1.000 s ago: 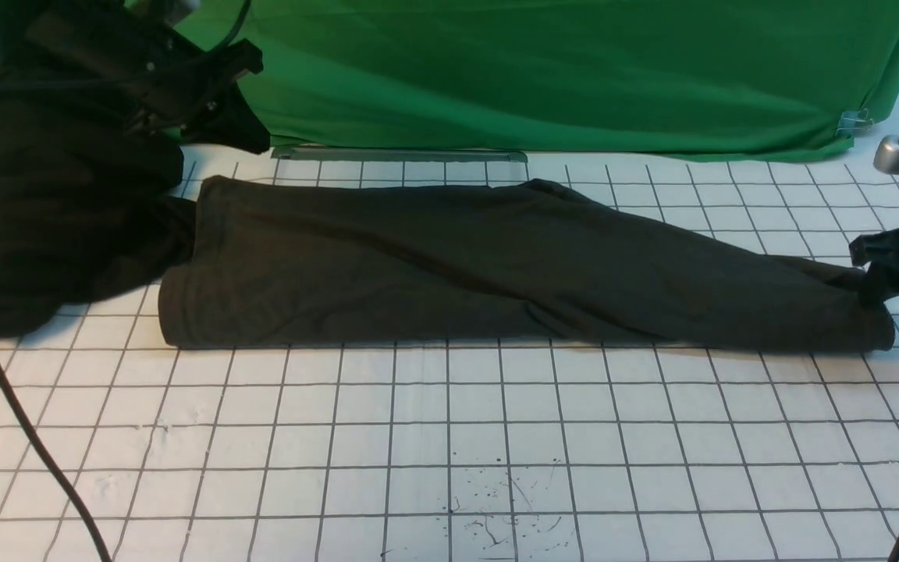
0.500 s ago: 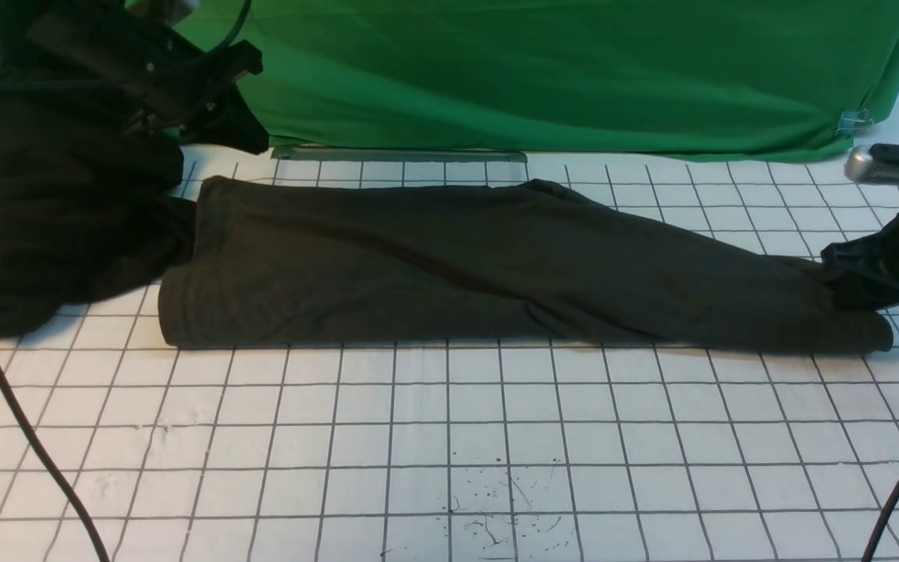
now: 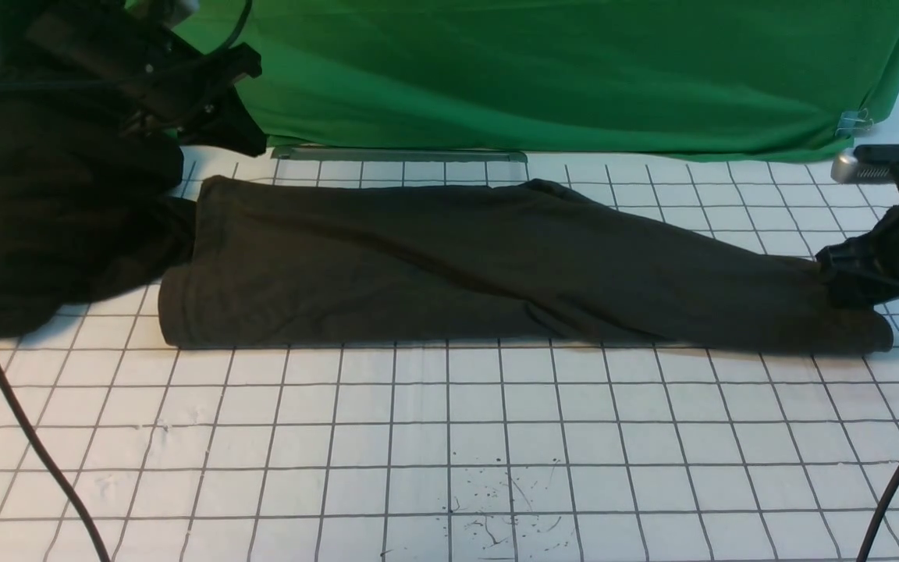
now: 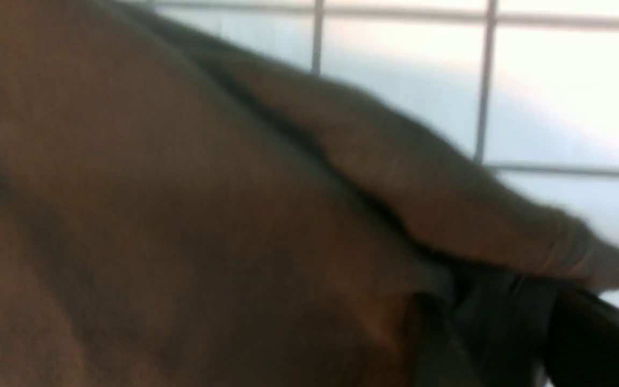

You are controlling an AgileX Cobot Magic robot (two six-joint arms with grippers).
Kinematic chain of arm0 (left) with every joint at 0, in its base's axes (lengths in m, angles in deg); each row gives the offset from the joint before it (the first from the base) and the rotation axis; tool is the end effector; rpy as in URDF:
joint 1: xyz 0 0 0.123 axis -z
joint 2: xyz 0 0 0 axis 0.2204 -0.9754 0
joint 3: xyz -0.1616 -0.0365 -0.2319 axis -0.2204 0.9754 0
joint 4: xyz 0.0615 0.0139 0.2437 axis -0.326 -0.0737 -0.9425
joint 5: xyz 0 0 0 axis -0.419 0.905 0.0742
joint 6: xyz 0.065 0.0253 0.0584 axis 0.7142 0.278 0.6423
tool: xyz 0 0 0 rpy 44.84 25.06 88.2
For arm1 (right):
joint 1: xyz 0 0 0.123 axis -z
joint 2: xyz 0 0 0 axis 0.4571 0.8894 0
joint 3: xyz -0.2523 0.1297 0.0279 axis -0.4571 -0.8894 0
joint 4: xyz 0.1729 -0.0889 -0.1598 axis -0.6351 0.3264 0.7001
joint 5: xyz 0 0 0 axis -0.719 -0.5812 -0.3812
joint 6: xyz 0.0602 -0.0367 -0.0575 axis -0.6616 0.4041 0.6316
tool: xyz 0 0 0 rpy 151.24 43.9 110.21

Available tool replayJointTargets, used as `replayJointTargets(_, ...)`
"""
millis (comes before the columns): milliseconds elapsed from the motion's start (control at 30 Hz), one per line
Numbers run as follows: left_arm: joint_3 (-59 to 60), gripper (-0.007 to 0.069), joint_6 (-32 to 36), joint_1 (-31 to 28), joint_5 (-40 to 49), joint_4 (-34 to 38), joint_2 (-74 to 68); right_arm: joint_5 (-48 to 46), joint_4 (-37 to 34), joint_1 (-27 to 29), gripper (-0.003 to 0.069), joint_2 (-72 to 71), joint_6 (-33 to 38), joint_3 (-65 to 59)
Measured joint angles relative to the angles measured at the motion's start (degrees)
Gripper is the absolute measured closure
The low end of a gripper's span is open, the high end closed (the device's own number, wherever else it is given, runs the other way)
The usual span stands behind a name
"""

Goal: Fold a long-sleeved shirt over a white checkered tablecloth.
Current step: 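Pull the folded dark garment lengthwise by its ends to straighten it flat on the table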

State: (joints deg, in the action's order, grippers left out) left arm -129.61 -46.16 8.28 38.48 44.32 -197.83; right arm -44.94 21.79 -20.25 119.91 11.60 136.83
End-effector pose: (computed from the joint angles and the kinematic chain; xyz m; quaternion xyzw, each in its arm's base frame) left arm 0.5153 -0.0045 0.2537 -0.0411 0.9433 -0.2517 0.2123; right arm 0.4331 -0.0423 0.1762 -0.0062 0.9763 0.0313 0.2139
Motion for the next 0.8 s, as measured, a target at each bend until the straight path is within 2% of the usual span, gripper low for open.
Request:
replayJointTargets(67, 0.0, 0.0623, 0.0, 0.0, 0.0, 0.0, 0.0, -0.07, 0.0, 0.0, 0.0286, 0.14, 0.04, 0.15)
replayJointTargets(367, 0.0, 0.0623, 0.0, 0.0, -0.42, 0.0, 0.0, -1.0, 0.11, 0.0, 0.027, 2.65, 0.04, 0.2)
replayJointTargets(467, 0.0, 0.0623, 0.0, 0.0, -0.76, -0.06, 0.0, -1.0, -0.03, 0.0, 0.0371, 2.65, 0.04, 0.26)
replayJointTargets(533, 0.0, 0.0623, 0.0, 0.0, -0.87, -0.06, 0.0, -1.0, -0.07, 0.0, 0.0475, 2.65, 0.04, 0.26)
replayJointTargets(567, 0.0, 0.0623, 0.0, 0.0, -0.87, -0.06, 0.0, -1.0, -0.07, 0.0, 0.0487, 2.65, 0.04, 0.26)
replayJointTargets(600, 0.0, 0.0623, 0.0, 0.0, -0.87, -0.06, 0.0, -1.14, -0.1, 0.0, 0.058, 2.02, 0.04, 0.26)
replayJointTargets(667, 0.0, 0.0623, 0.0, 0.0, -0.87, -0.06, 0.0, -1.35, -0.1, 0.05, 0.0609, 1.15, 0.04, 0.26)
replayJointTargets(800, 0.0, 0.0623, 0.0, 0.0, -0.87, -0.06, 0.0, -1.99, 0.02, 0.71, 0.0612, -2.92, 0.04, 0.26)
